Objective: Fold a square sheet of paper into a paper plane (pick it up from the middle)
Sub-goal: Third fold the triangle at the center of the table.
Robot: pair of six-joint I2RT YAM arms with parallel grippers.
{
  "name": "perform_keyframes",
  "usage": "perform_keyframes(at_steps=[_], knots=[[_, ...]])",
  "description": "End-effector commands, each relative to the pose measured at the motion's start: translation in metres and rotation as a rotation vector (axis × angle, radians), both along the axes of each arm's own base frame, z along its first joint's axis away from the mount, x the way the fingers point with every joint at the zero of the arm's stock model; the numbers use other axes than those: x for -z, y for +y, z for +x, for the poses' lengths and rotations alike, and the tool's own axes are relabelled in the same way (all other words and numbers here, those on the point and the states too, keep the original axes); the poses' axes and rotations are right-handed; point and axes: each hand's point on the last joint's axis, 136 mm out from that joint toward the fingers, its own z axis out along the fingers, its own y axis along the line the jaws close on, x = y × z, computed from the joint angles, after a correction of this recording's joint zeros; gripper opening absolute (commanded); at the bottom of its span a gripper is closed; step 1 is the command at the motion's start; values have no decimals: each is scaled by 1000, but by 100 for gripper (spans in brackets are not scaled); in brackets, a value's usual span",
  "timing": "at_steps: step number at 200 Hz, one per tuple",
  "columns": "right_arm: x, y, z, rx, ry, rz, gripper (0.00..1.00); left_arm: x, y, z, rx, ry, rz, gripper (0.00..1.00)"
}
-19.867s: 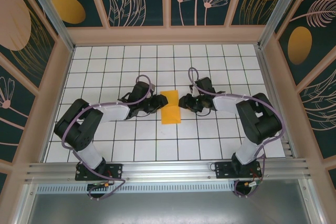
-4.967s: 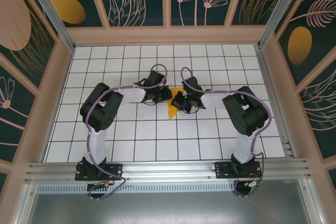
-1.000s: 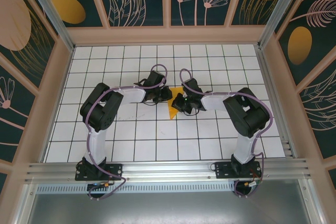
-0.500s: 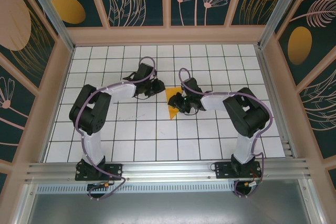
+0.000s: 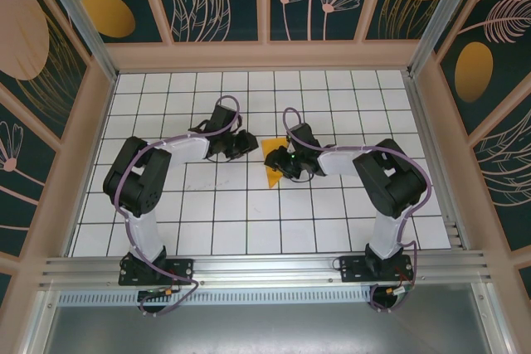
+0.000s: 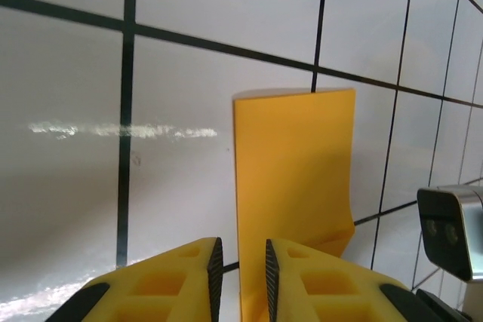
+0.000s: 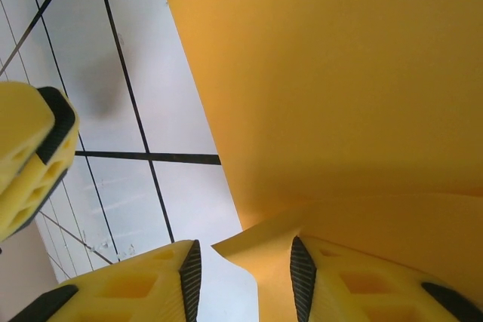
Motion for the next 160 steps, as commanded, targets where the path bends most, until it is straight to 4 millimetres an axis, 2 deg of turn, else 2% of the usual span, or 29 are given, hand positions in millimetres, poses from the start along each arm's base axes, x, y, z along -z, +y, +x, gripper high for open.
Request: perform_keyframes(at_steps=[1,59,83,120,160], knots=[[39,-33,-22,46,109,-134,37,-17,-11,-4,25,-20,-83,23],[43,-37,-24,52,122,-144,21,-16,-17,-15,51,-5,-118,19],[46,-39,-26,50,130,-154,7,-16,-23,-21,74,0,-128,17],[48,-40,-27,47,134,-159,2,-13,-33,-31,108,11,-136,12],[49,-41,-27,49,139,-161,0,-4,-43,-42,141,39,-136,4]])
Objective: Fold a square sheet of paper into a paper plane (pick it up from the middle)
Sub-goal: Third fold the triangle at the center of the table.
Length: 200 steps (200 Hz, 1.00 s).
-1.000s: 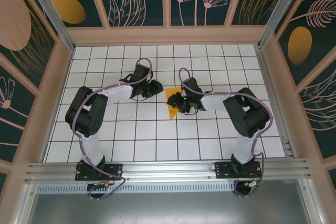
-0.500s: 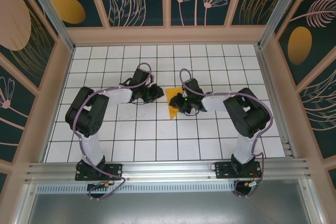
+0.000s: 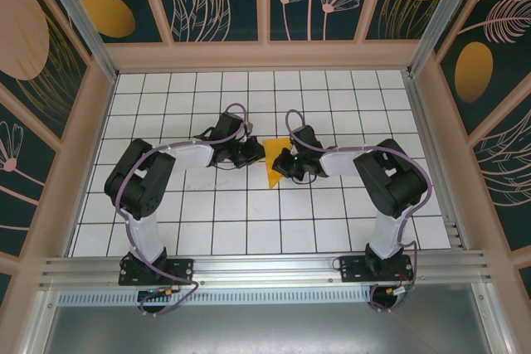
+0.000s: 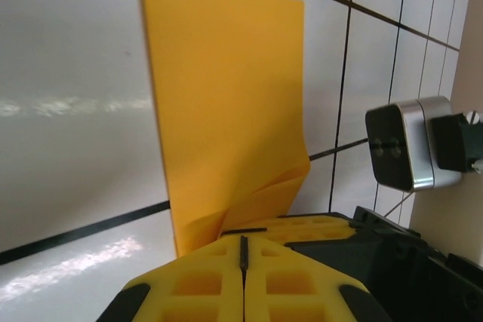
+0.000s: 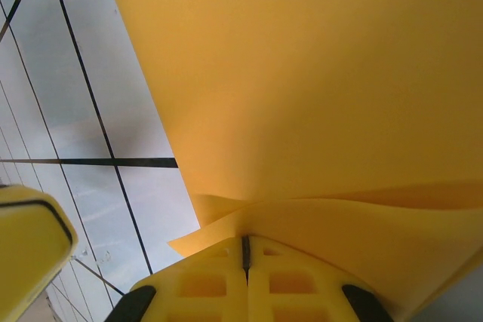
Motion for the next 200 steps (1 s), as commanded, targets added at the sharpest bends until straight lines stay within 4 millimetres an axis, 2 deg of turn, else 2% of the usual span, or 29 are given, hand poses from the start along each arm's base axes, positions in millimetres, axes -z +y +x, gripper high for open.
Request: perform_keyframes(at_steps=[1,42,104,151,200], knots=[[40,-29,-25,26,122,-133,0,0,-7,-7,26,5,-22,4],[41,-29,-25,28,128,-135,0,8,-16,-14,53,27,-21,0],[42,-29,-25,31,131,-136,0,30,-17,-23,68,79,34,0],[42,-29,-26,30,133,-136,0,37,-18,-16,57,75,62,0],[35,-26,-22,24,111,-120,0,53,-11,-17,44,94,116,0]])
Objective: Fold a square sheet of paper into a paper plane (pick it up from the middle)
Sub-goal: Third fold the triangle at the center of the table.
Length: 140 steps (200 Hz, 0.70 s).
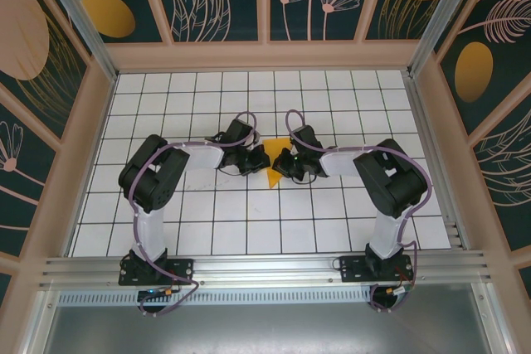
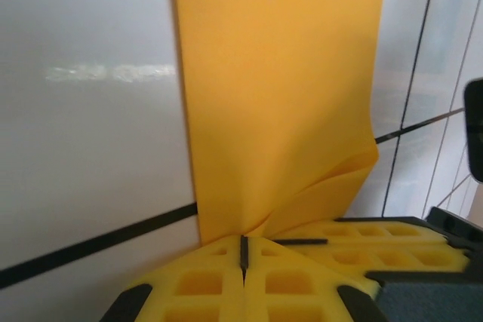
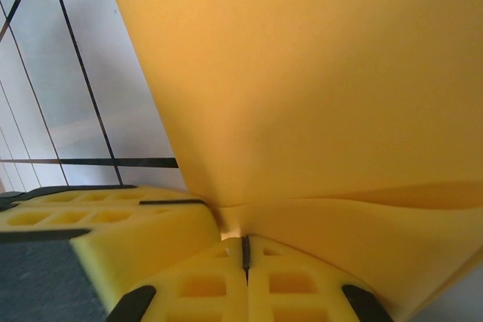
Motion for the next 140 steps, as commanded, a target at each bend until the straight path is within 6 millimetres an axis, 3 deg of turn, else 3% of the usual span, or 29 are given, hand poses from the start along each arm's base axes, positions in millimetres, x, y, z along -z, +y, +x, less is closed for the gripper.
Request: perform_keyframes(at_steps=[1,60,76,106,112,140], knots=[[34,-26,-22,23,111,-118,0,14,2,-4,10,17,53,0],[-21,-14,2,-24,-64,16,1,38,24,-12,6,42,186,0],[-33,-13,1,-60,-114,34,1,43,27,-14,7,46,206,0],[-32,-13,-10,-135,-131,27,1,46,29,-13,1,46,226,0],[-29,-23,-5,-118,-126,15,1,47,30,-14,0,48,231,0],[-22,-29,-8,-136,-113,-4,0,49,37,-12,-16,41,268,0]])
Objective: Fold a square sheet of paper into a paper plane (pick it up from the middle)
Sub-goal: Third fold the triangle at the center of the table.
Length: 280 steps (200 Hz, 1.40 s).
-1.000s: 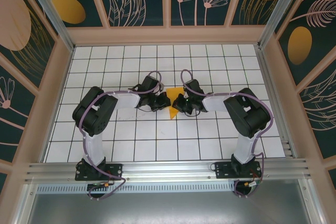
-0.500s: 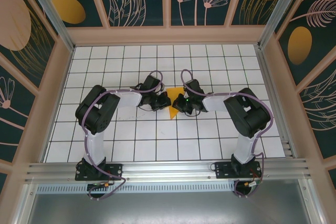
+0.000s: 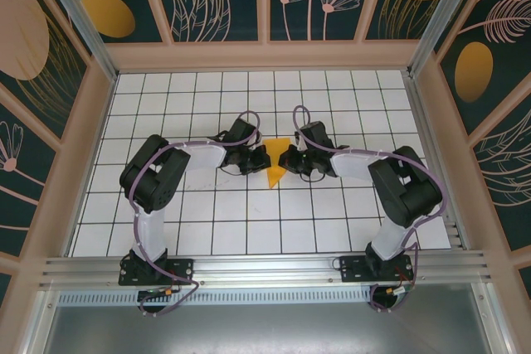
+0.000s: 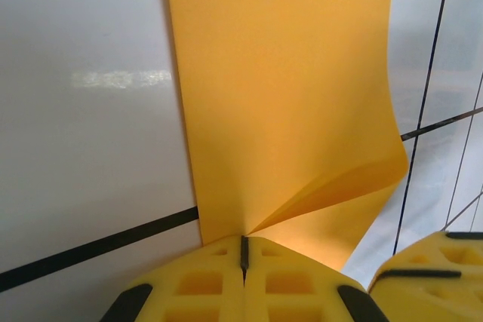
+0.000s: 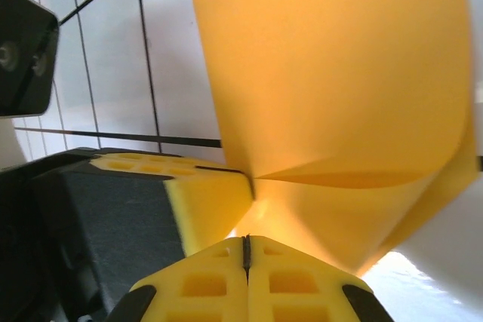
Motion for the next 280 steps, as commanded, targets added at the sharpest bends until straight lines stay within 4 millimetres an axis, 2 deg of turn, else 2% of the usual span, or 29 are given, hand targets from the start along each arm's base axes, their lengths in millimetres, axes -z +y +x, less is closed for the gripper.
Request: perform_keyframes(at_steps=[1,78,131,182,206,235,280], knots=[[9,-11,-11,-46,12,-29,0,47,34,-14,-37,71,201,0],[25,-9,-11,-81,53,-45,0,51,43,-13,-56,65,256,0],[38,-26,-4,-27,79,-103,0,55,54,-14,-68,59,317,0],[27,-44,23,57,49,-113,0,60,58,-16,-62,63,341,0],[12,-42,31,58,12,-85,0,61,58,-16,-59,65,337,0],[-6,-31,26,23,-34,-19,0,60,57,-15,-61,63,335,0],[3,-16,16,-43,-5,0,0,59,57,-15,-61,60,336,0]])
